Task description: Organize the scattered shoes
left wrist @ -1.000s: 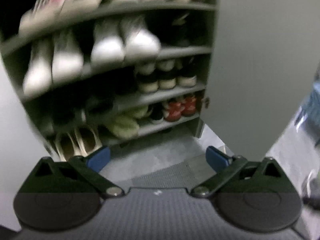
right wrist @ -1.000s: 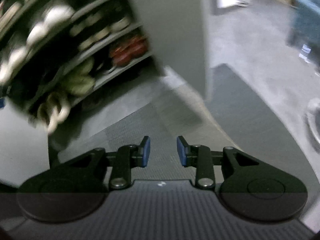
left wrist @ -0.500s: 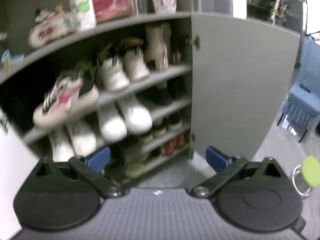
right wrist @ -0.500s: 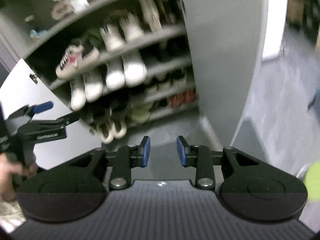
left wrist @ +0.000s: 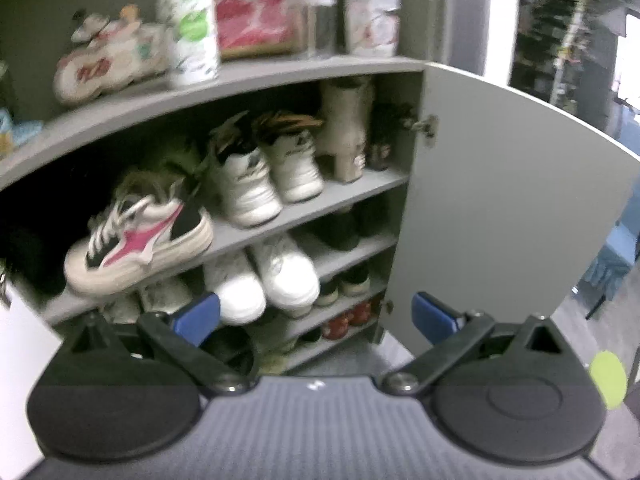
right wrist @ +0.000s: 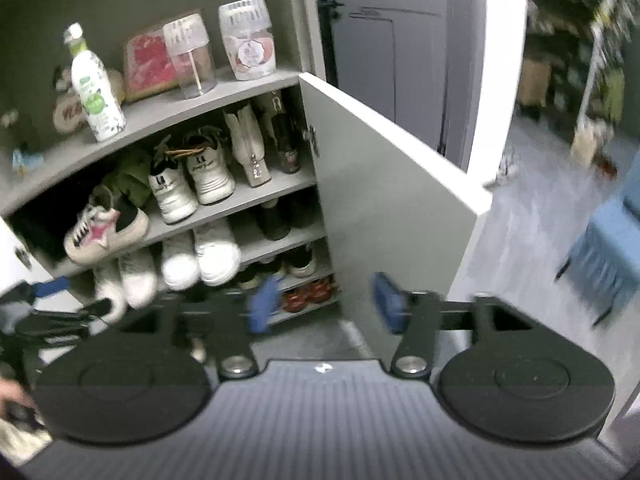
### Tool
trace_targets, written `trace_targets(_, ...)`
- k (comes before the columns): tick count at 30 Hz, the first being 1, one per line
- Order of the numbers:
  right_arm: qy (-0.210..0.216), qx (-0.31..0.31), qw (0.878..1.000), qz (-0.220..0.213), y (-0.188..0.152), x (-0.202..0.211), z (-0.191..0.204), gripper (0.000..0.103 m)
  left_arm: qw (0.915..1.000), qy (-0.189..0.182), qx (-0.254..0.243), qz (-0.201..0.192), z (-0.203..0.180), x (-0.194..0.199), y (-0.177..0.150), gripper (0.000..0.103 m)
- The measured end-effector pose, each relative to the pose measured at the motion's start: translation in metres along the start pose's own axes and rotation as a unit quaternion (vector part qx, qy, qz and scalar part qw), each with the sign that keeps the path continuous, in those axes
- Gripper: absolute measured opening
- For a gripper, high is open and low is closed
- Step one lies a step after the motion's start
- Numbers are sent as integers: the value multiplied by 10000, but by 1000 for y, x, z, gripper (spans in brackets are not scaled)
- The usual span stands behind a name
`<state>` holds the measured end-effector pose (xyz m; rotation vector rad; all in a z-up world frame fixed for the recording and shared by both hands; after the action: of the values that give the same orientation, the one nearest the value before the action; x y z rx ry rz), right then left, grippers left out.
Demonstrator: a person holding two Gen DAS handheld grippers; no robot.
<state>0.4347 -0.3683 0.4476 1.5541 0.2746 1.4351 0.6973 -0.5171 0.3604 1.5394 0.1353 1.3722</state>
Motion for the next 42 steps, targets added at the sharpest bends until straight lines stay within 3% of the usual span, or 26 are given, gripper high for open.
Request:
trace_targets(4, 94, 448, 9989, -112, 37, -6, -21, 94, 9982, 344, 414, 248, 8, 7, 14, 103)
trace_targets(8, 277, 392, 9979, 429, 78, -46, -67, 94, 9936, 559, 876, 436, 12, 18, 29, 103)
trace_targets(13, 759, -75, 9887, 1292, 86, -90, -115, 93, 9851, 1066, 1069, 823, -8, 31, 36, 103)
trace_targets(16, 1085, -35, 9802, 1658, 86, -109, -125, 66, 9785, 1262, 1178, 1127, -21, 37, 33, 103)
trace_targets(20, 1558, -25, 9659, 2070, 86, -126, -129, 61, 9708, 1455, 1239, 1452, -29, 47, 25, 103)
trace_targets(23, 2036, -167, 9470, 2480, 85, -136, -128, 58, 9658, 1583, 1249, 1627, -29, 54, 19, 103)
trace_targets(27, 2208, -154, 9423, 2511, 84, -131, -125, 58, 9628, 1656, 1361, 1648, -20, 58, 20, 103)
trace_targets(33, 2649, -818, 9223, 2694, 78, -121, -122, 58, 9655, 1526, 1469, 1512, 1, 60, 25, 103)
trace_targets(37, 2711, -1525, 9103, 2730, 64, -119, -104, 57, 9725, 1124, 1409, 1472, 22, 49, 26, 103)
trace_targets(39, 2540, -1834, 9111, 2676, 57, -118, -90, 49, 9775, 876, 1408, 1308, 39, 45, 25, 103)
trace_targets(40, 2419, -1975, 9125, 2641, 53, -117, -82, 38, 9800, 783, 1361, 1223, 49, 45, 26, 103)
trace_targets(42, 2265, -2233, 9120, 2590, 47, -117, -71, 34, 9836, 652, 1242, 1134, 68, 46, 28, 103)
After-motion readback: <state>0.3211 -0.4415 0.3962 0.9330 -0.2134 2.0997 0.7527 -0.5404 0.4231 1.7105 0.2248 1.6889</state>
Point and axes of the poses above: each gripper's, at about its wrist camera, not at the fingertips, and x roughly against the way its jaws point, z to its left, y to its top, the point moved 2 cm from there along -x, roughly the way its jaws point, and after that the axes turned 13 degrees about -x, right-handed, at the moved point
